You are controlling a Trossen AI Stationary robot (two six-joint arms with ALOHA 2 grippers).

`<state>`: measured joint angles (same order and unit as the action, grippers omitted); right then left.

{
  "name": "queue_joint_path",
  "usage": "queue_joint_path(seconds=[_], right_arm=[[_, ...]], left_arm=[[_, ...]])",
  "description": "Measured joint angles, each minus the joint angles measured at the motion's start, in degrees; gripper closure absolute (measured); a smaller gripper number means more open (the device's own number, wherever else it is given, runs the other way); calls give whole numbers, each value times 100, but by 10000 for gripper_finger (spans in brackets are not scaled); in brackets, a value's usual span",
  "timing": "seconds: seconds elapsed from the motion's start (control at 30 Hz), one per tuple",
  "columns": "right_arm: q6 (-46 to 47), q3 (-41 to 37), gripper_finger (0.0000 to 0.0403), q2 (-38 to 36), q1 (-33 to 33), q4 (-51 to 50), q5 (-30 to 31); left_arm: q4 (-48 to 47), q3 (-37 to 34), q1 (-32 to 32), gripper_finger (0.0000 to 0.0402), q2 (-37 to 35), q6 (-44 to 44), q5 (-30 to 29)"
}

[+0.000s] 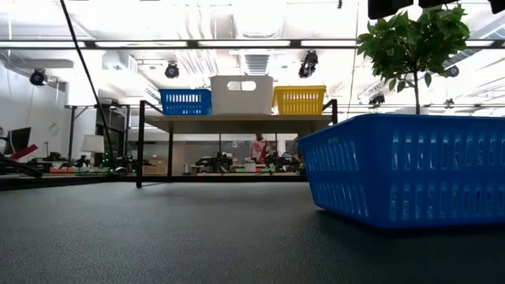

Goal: Stack baskets on shelf by color
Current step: Stack the bottom white bin on the white bin on the shelf

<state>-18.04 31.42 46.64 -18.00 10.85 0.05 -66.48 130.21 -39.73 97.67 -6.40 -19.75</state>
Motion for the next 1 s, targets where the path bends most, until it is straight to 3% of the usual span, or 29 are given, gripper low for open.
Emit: queue_joint_path(seconds=[0.3,0.43,0.57,0.67,0.83,1.0], right_arm=[[2,0,392,-5,0,-7,4],[26,0,392,-6,0,-77,7],[61,0,392,-49,0,-201,13],[63,-2,392,-87,0,-298,54],[199,-2,392,-219,0,-614,496],[254,-2,392,-342,2,-794,604]], left_arm=[[-200,432,946,401,-22,2110,-991],[-626,433,1652,401,-22,2791,-1535],[-755,430,2611,401,9,2956,-1618],[-761,427,3371,401,116,2967,-1440],[-764,422,4509,401,356,2932,-274],[-905,416,5096,401,594,2972,-129]])
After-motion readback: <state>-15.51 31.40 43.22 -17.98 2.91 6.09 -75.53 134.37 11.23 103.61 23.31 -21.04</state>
